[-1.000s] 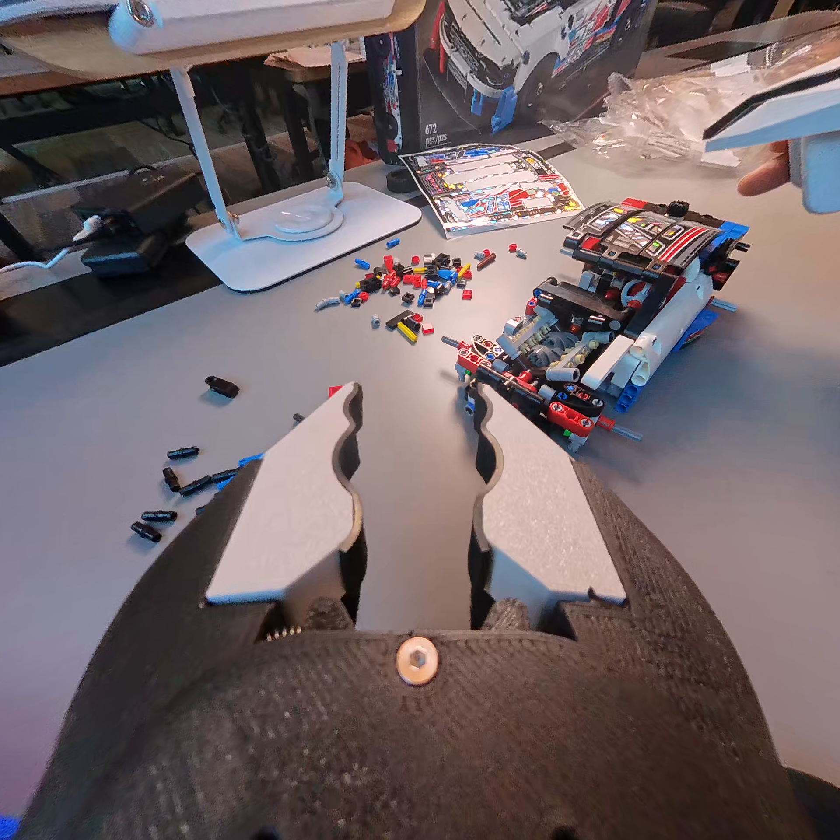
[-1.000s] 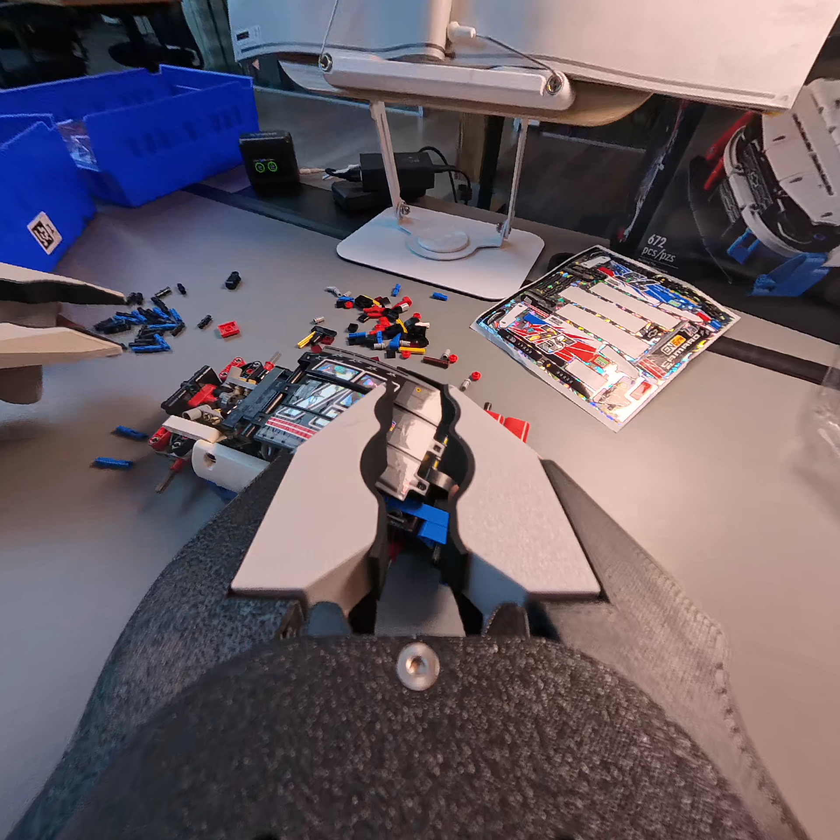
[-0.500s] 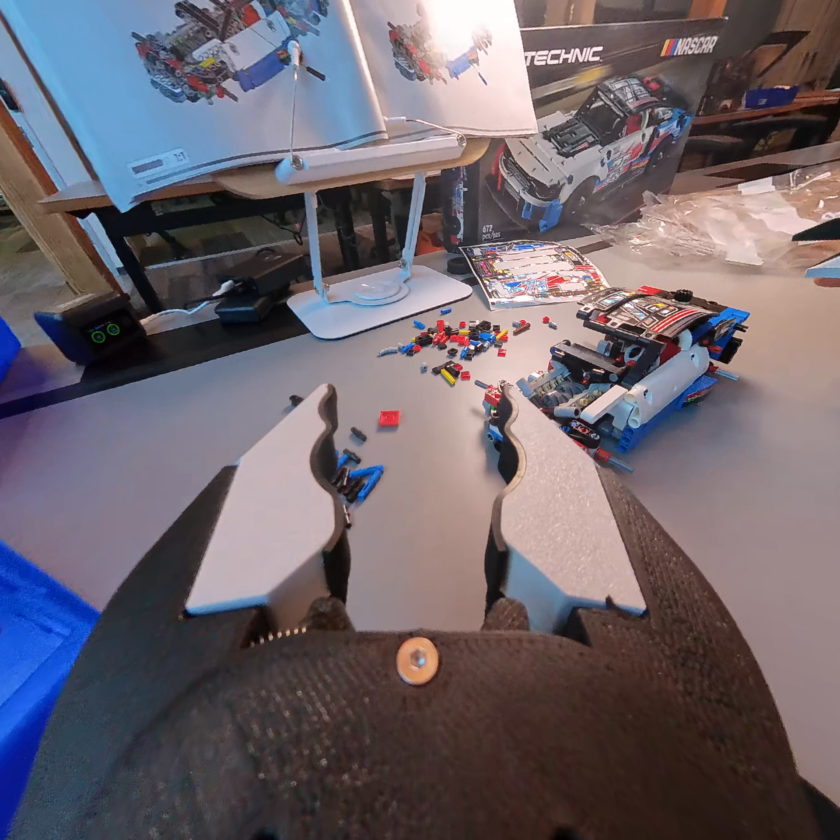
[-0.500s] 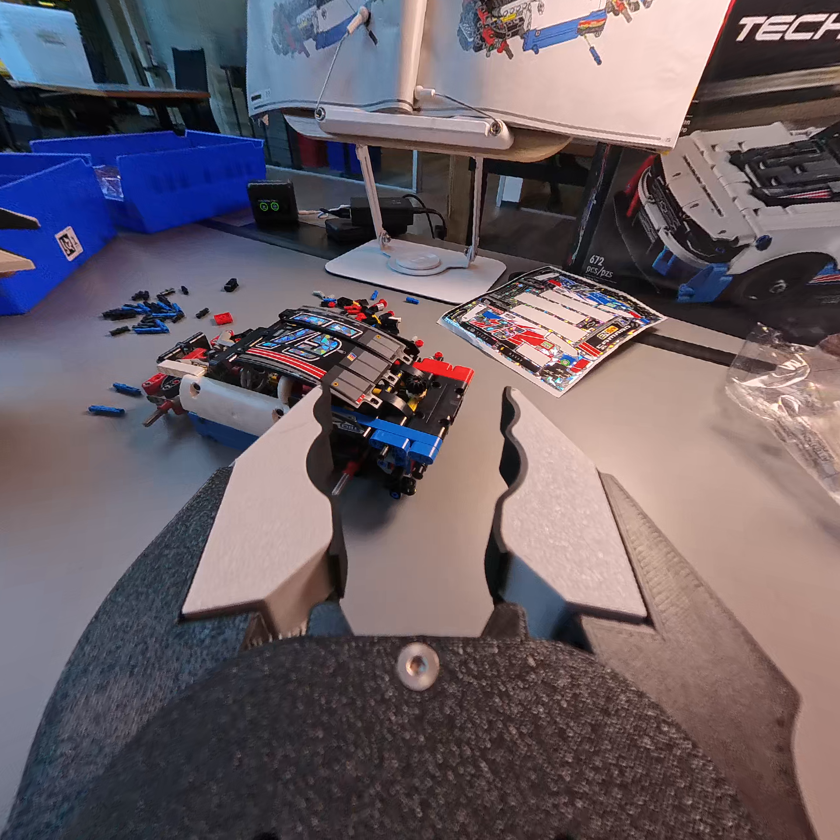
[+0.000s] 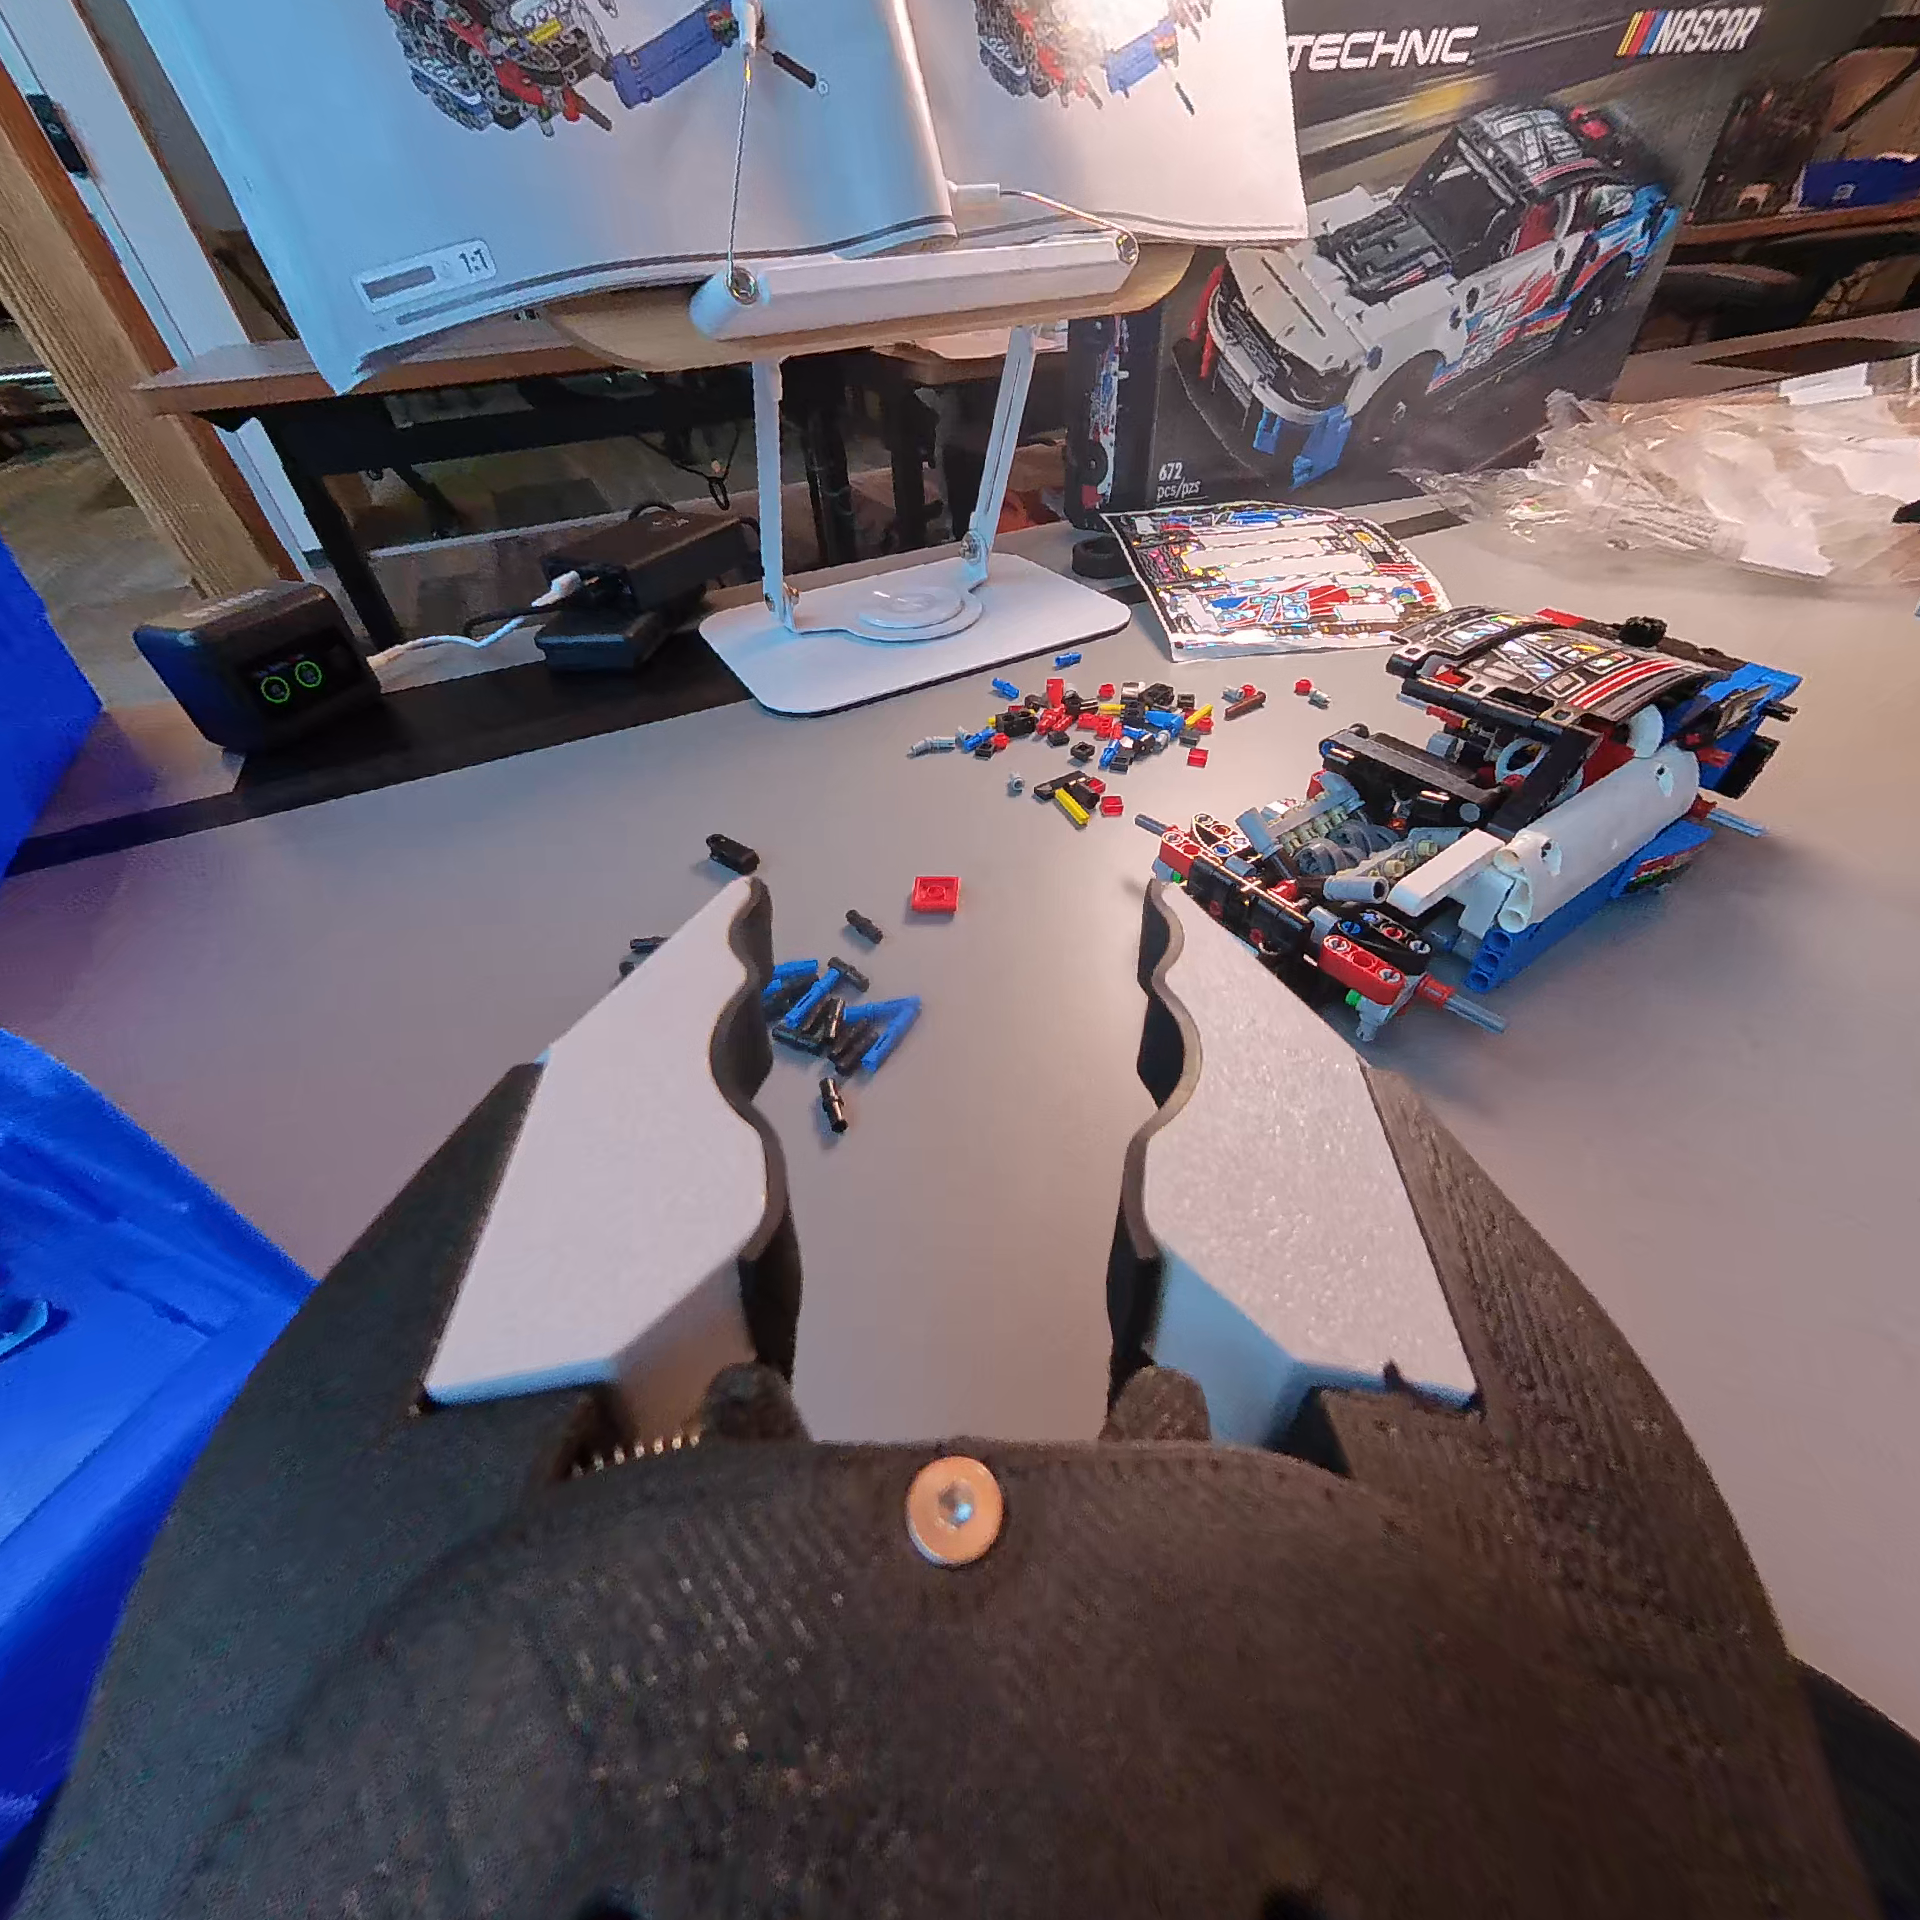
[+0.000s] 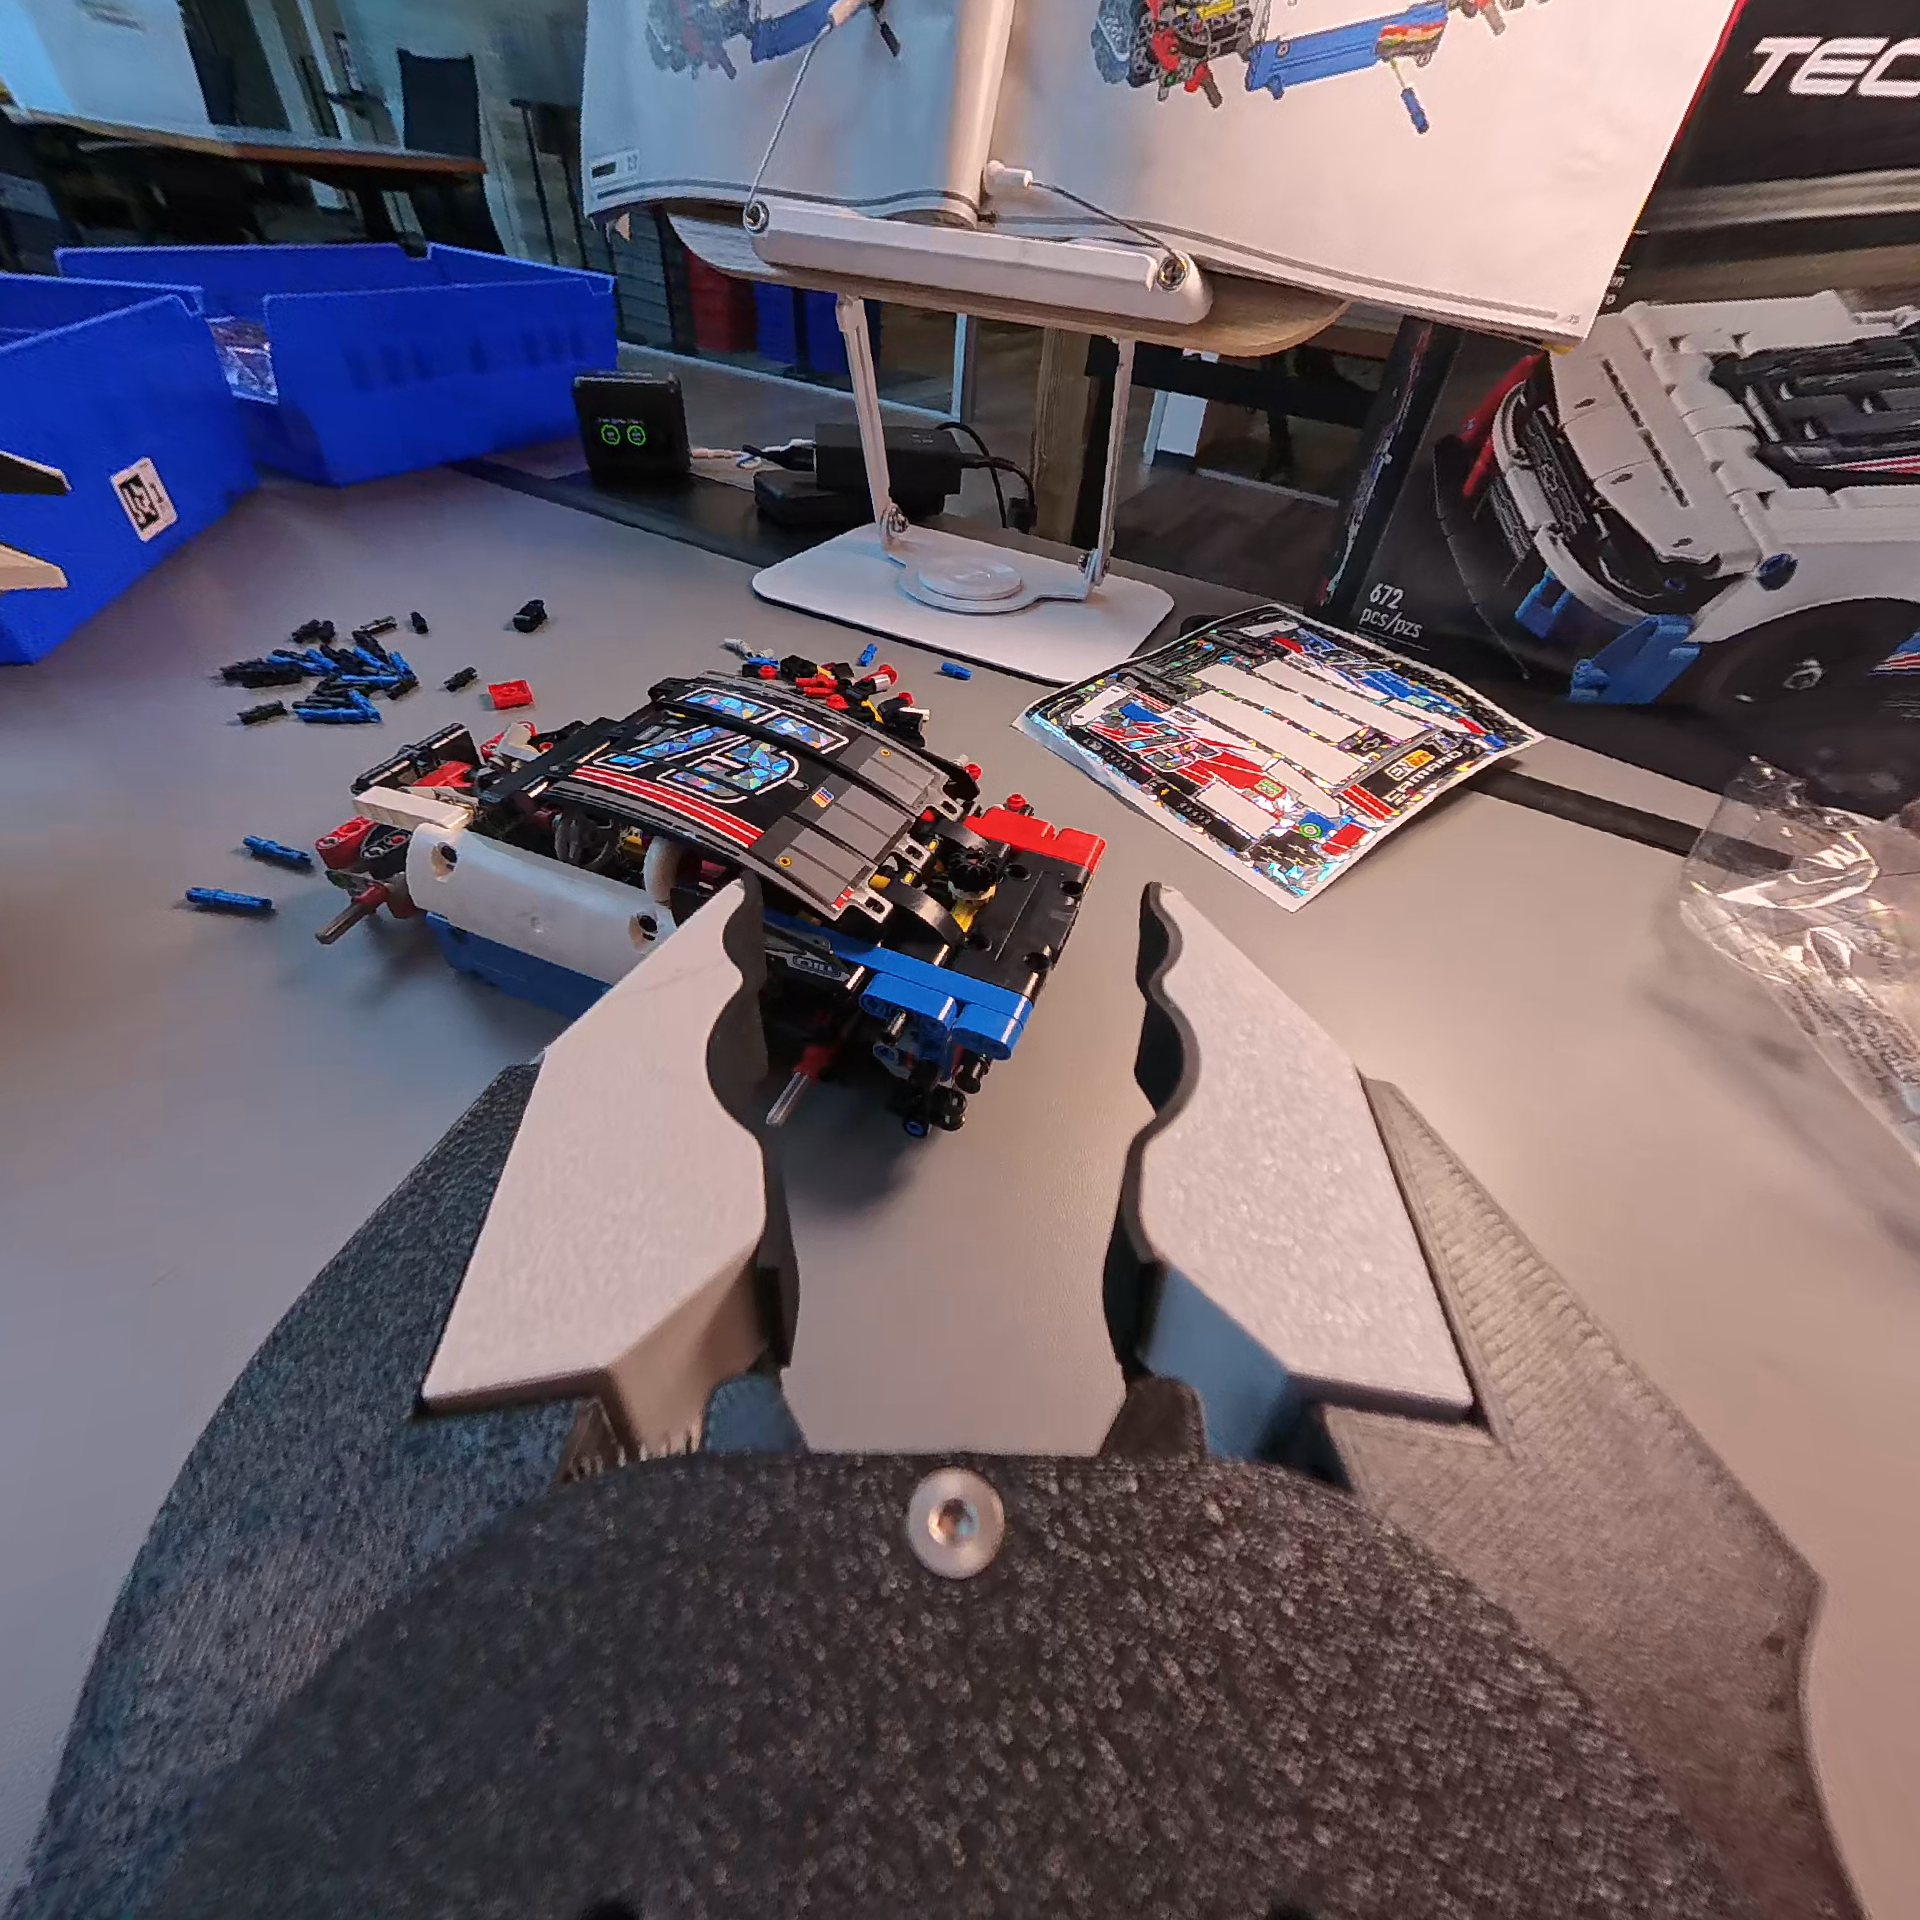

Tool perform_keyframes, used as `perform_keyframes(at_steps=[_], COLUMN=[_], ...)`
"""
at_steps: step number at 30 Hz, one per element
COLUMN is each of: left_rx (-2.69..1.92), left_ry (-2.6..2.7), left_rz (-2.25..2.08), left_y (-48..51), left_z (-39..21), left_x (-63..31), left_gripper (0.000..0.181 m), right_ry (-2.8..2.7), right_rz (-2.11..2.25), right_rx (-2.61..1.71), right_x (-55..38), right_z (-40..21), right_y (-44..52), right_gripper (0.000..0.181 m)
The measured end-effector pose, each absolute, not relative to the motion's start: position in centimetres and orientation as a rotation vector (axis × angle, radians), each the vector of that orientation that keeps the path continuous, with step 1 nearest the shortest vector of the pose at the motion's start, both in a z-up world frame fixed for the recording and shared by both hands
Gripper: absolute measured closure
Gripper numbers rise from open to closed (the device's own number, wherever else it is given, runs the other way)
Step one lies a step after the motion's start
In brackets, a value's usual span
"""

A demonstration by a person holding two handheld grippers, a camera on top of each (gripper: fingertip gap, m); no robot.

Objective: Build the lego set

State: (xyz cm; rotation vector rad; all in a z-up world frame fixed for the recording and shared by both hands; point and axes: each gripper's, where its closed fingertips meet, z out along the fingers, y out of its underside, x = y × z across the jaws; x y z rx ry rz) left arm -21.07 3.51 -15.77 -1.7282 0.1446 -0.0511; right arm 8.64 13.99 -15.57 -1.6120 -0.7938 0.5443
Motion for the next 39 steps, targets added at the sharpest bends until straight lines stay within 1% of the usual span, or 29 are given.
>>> perform_keyframes(at_steps=[4, 8, 10, 13, 16, 20, 24, 26, 28, 31, 36, 39], left_rx=[-1.737, -1.762, -1.773, -1.801, -1.824, -1.821, -1.82, -1.822, -1.823, -1.821, -1.821, -1.831], left_ry=[0.148, 0.148, 0.143, 0.147, 0.165, 0.159, 0.127, 0.113, 0.101, 0.078, 0.087, 0.09], left_rz=[-0.048, -0.041, -0.047, -0.061, -0.053, -0.056, -0.078, -0.09, -0.102, -0.12, -0.115, -0.104], left_y=[3.6, 3.7, 3.7, 3.9, 4.0, 3.9, 3.9, 3.9, 4.0, 4.0, 4.0, 4.2], left_z=[-16.0, -16.5, -16.8, -17.5, -18.0, -17.9, -17.9, -17.9, -17.9, -17.9, -17.9, -18.0], left_x=[-21.0, -21.1, -21.1, -20.9, -20.7, -20.9, -21.3, -21.5, -21.6, -21.9, -21.7, -21.6], left_gripper=[0.112, 0.117, 0.119, 0.119, 0.12, 0.123, 0.125, 0.126, 0.126, 0.126, 0.126, 0.128], right_ry=[-0.814, -0.856, -0.939, -1.143, -1.319, -1.52, -1.748, -1.817, -1.848, -1.88, -1.741, -1.623], right_rz=[0.537, 0.646, 0.7, 0.836, 1.159, 1.501, 1.517, 1.46, 1.394, 1.472, 1.693, 1.753], right_rx=[-1.606, -1.632, -1.674, -1.715, -1.697, -1.618, -1.399, -1.276, -1.207, -1.267, -1.456, -1.529], right_x=[8.3, 5.9, 3.4, -2.3, -8.2, -12.6, -14.6, -15.1, -15.8, -15.8, -14.9, -13.7], right_z=[-15.6, -15.2, -14.9, -13.8, -10.1, -3.5, 2.8, 5.0, 5.5, 5.5, 5.7, 5.5], right_y=[13.6, 11.2, 8.7, 2.3, -6.8, -17.3, -25.0, -27.3, -27.8, -27.6, -23.7, -20.4], right_gripper=[0.116, 0.131, 0.142, 0.145, 0.146, 0.144, 0.138, 0.136, 0.135, 0.133, 0.129, 0.125])
